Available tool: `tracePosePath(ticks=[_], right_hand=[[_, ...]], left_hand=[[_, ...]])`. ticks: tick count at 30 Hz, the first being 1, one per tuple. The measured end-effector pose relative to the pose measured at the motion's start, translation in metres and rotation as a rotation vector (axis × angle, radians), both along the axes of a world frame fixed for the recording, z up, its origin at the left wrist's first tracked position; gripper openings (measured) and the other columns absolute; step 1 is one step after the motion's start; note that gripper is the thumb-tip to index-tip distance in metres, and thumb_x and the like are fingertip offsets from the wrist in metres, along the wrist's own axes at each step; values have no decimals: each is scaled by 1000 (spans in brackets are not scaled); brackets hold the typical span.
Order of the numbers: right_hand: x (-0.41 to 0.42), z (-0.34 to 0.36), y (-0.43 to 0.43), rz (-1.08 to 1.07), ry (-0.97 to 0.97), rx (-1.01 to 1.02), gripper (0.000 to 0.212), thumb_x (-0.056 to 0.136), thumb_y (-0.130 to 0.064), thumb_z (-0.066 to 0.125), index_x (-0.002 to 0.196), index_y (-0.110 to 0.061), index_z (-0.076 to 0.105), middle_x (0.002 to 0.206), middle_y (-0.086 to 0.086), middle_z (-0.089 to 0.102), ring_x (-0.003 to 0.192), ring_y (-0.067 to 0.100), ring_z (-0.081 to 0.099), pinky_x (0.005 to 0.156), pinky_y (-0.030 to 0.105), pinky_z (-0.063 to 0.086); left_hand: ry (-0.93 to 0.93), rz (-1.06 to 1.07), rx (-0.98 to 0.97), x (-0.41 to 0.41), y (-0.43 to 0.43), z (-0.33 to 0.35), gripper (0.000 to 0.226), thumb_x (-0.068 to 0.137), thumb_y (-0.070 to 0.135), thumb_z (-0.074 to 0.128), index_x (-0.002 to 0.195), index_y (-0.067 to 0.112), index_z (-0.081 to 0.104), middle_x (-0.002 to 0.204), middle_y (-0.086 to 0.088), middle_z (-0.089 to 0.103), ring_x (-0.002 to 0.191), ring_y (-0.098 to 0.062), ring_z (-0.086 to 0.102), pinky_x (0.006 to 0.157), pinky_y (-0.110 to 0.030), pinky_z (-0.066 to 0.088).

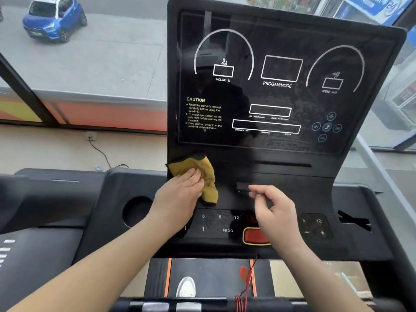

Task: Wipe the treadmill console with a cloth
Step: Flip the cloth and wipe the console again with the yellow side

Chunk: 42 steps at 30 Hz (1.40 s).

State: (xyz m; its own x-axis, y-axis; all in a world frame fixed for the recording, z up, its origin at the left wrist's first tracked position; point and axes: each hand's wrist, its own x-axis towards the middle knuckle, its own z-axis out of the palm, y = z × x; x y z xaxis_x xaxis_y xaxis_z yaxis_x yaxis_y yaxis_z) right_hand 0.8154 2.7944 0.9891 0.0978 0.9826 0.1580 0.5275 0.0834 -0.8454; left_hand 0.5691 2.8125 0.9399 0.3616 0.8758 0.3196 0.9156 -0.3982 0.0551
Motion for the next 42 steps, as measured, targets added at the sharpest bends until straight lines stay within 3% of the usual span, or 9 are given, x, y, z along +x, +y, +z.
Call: tracePosePath(ticks=[2,5,11,18,27,30,35,39,42], right_hand=[[5,-7,-8,-3,58,-89,35,93,5,56,97,-24,77,86,-5,77,57,13,60,58,18,47],[22,-11,-19,-6,82,-127,37,93,5,57,94,-26,77,82,-4,77,70,10,70,65,20,54],[67,-11,-42,18,24,-184,36,88,2,62,89,-30,77,86,-15,76,86,10,72,81,33,57],[160,0,-65,-48,57,-238,32,89,-3,61,86,-30,78,81,-11,77,78,11,72,75,37,59],[249,-4,-82,-89,109,-258,27,90,-6,60,90,-26,78,75,-2,75,69,16,68,66,32,55],[248,-7,-92,-50,109,-287,29,90,-5,60,90,-28,78,73,-1,74,60,8,62,61,25,52],[220,5,-109,147,188,-329,31,92,2,59,98,-23,77,82,1,77,72,7,68,66,7,47],[182,5,-123,633,50,-434,55,82,-2,55,124,-35,68,121,-13,73,117,6,66,97,30,54],[135,8,-146,849,25,-450,58,88,-5,65,136,-36,58,125,-12,71,120,8,65,103,33,49]], left_hand=[[-24,48,-147,13,-21,-8,36,75,13,87,109,11,78,129,-11,72,122,-27,68,98,-47,57],[8,86,-254,37,-44,-21,24,80,17,79,104,11,76,126,-16,72,120,-32,68,102,-44,55],[-82,97,-505,109,-53,12,32,109,29,36,130,18,58,164,-5,36,152,-22,31,113,-36,36],[-23,1,-600,242,-30,16,35,110,26,35,136,14,56,167,-10,30,154,-27,27,117,-42,34],[-196,-101,-646,327,-57,14,36,108,31,43,141,26,58,164,6,37,152,-13,30,116,-39,38],[-255,-118,-713,322,-105,12,32,106,33,46,132,29,64,148,4,58,141,-16,48,110,-40,44],[-826,232,-679,285,-176,16,23,100,34,49,114,31,69,104,11,74,99,-8,66,91,-32,52],[-1207,484,-564,248,-218,37,21,102,20,61,118,24,75,104,10,73,90,5,66,79,-9,47],[-1406,558,-529,215,-263,45,22,102,22,61,115,31,76,94,4,78,82,-5,70,76,-25,56]])
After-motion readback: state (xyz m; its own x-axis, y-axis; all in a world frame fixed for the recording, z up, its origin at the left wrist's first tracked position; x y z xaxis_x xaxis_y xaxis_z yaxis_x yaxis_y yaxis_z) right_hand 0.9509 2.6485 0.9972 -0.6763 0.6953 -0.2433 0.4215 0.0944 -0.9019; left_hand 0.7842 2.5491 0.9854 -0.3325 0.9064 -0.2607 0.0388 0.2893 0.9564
